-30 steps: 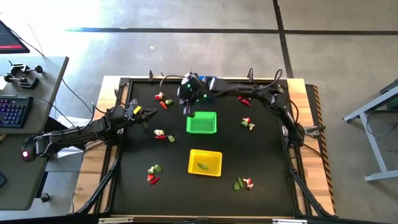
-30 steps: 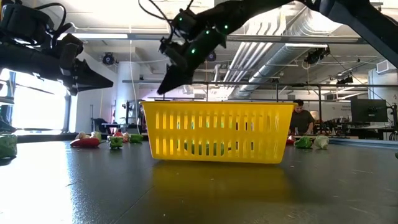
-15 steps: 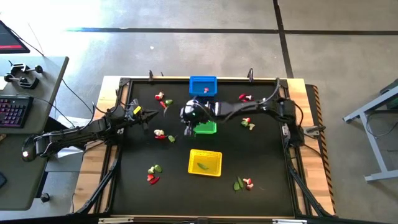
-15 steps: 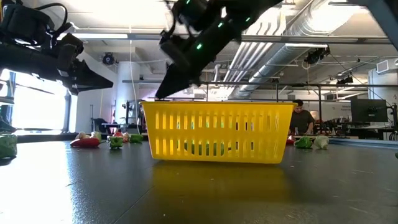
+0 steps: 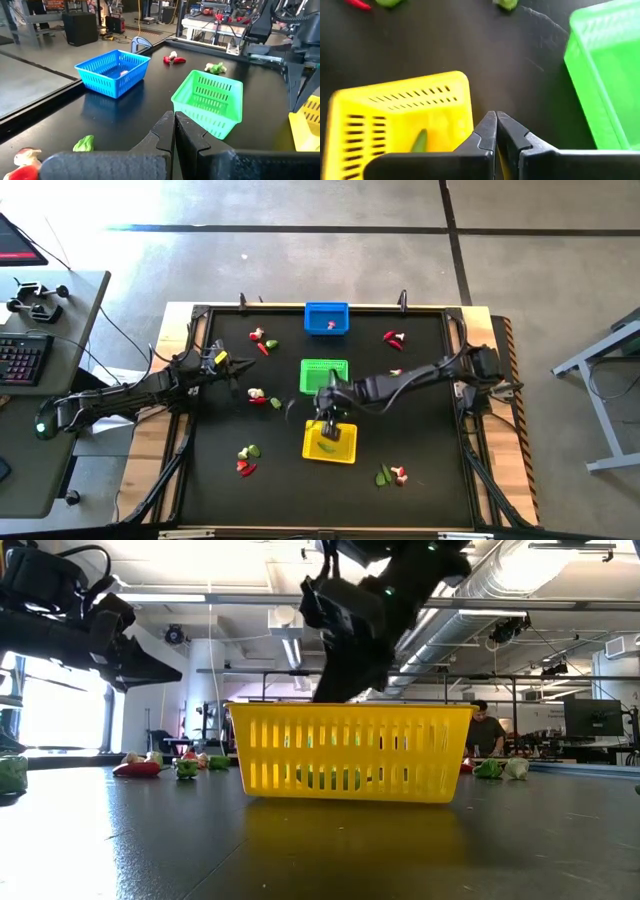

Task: Sort produce into baskets
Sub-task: Adjust the yellow bin, then put the green chili pepper into the green bin, then put the red chili pepper into the yellow bin

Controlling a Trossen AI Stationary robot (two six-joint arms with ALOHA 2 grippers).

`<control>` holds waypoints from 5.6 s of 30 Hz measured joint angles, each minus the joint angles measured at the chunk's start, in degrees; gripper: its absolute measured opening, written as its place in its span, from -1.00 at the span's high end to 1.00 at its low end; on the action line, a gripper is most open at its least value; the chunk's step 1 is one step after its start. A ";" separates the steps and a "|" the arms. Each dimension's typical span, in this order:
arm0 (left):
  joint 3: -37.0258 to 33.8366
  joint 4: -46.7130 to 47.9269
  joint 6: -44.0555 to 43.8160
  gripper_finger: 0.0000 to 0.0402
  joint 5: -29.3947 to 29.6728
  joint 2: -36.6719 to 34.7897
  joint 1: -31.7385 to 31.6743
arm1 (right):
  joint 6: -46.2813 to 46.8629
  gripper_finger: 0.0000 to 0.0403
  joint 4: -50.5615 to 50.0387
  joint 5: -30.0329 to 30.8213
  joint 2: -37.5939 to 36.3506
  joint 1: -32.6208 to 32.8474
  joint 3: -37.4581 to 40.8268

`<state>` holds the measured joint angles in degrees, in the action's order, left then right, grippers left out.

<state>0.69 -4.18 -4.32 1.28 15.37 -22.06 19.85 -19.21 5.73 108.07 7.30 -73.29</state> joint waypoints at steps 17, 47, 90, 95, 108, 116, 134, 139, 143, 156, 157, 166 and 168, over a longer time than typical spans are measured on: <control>0.00 0.10 0.00 1.00 -0.02 3.15 0.00 | 0.92 1.00 0.00 3.77 0.06 4.00 1.15; 5.98 1.58 0.43 1.00 -5.17 15.35 -0.04 | -18.36 1.00 29.12 2.61 -6.26 -6.17 13.08; 40.77 15.03 12.35 0.14 9.71 74.72 -13.01 | -32.76 1.00 38.91 2.61 -27.39 -20.00 36.68; 42.19 17.56 13.73 0.22 6.49 77.53 -13.62 | -33.85 1.00 40.09 -2.80 -27.39 -23.25 36.66; 42.56 19.78 22.89 0.78 6.43 73.87 -11.68 | -33.35 1.00 42.30 -2.97 -27.39 -25.43 36.64; 42.58 18.18 22.73 0.82 1.30 66.13 -5.55 | -26.83 1.00 43.12 -2.93 -27.39 -23.76 36.62; 56.98 17.05 17.84 0.83 -0.05 80.64 8.31 | -22.64 1.00 42.02 2.64 -27.37 -21.76 36.62; 59.52 17.14 19.47 0.84 -5.46 85.55 8.37 | -22.68 1.00 41.05 2.61 -27.37 -21.76 36.62; 61.35 19.34 19.78 0.84 -6.56 88.55 8.96 | -22.71 1.00 39.93 2.83 -27.37 -21.85 36.62; 62.20 18.33 20.11 0.50 -4.42 90.68 9.79 | -23.66 1.00 39.15 2.87 -27.37 -21.92 36.62; 62.20 17.71 20.11 0.46 -4.44 90.51 9.79 | -23.73 1.00 39.13 2.88 -27.37 -21.92 36.62; 61.99 16.58 22.03 0.29 -4.40 88.18 9.33 | -26.50 1.00 39.27 3.07 -27.37 -21.93 36.62; 60.73 14.70 22.63 0.37 -3.62 86.93 9.33 | -28.83 1.00 40.59 3.54 -27.37 -21.94 36.62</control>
<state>61.42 10.52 18.32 -2.34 102.30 -12.73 -8.97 21.39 9.27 80.71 -14.63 -36.67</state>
